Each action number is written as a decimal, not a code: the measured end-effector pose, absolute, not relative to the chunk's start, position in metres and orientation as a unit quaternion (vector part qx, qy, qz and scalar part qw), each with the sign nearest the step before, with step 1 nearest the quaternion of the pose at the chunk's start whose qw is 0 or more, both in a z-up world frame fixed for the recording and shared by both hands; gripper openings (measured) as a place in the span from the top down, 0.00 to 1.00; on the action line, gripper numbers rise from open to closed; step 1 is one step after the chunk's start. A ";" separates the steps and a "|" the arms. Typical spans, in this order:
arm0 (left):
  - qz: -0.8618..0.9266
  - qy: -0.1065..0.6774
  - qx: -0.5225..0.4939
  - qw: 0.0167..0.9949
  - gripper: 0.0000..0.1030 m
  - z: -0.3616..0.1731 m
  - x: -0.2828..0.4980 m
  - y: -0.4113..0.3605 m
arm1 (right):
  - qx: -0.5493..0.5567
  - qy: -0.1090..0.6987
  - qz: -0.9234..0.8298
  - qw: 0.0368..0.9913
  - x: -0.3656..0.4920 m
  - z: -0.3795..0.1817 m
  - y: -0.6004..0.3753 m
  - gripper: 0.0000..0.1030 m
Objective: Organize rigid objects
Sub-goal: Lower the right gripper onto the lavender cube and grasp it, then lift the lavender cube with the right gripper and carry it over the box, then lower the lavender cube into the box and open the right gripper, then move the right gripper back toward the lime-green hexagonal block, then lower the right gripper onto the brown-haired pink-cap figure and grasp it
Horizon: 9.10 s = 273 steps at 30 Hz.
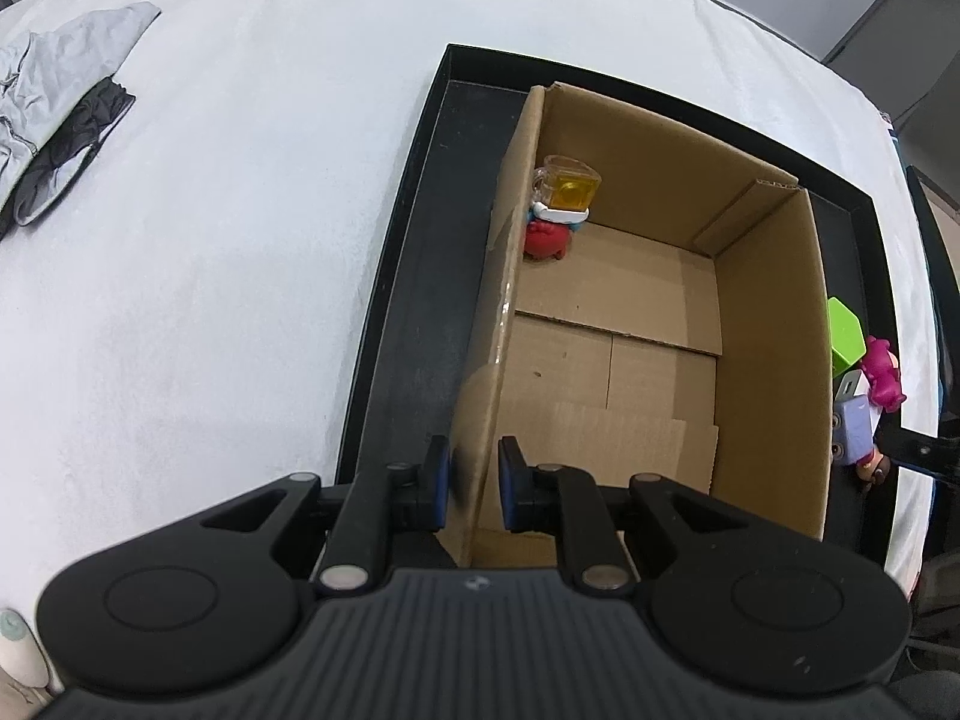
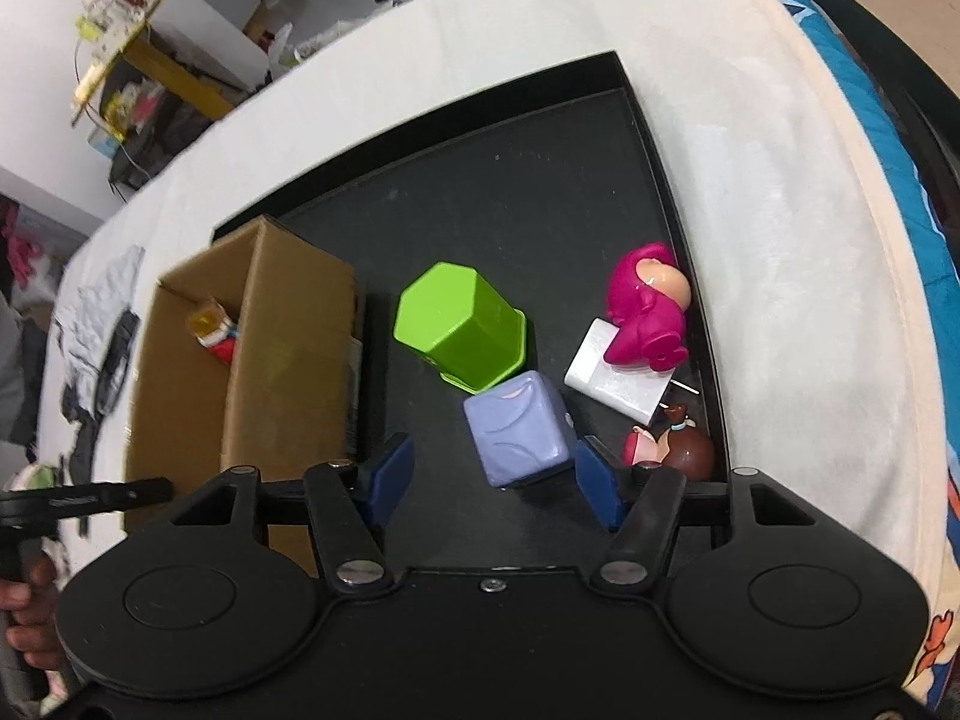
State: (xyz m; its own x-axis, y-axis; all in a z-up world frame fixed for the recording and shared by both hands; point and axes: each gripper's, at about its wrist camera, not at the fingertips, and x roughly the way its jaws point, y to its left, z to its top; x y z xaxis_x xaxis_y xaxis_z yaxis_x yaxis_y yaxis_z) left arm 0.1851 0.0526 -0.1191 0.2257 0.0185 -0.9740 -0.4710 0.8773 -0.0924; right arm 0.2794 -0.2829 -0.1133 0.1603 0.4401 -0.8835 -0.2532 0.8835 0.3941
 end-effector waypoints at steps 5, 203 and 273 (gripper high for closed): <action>0.161 0.602 -0.191 0.758 0.85 -0.121 0.184 0.056 | 0.048 0.611 0.223 0.758 0.284 -0.123 -0.270 0.44; 0.148 0.571 -0.210 0.779 0.86 -0.117 0.152 0.051 | -0.022 0.562 0.261 0.785 0.270 -0.051 -0.301 0.06; 0.135 0.572 -0.216 0.780 0.86 -0.122 0.146 0.050 | -0.114 0.636 0.196 0.738 0.277 -0.133 -0.265 0.67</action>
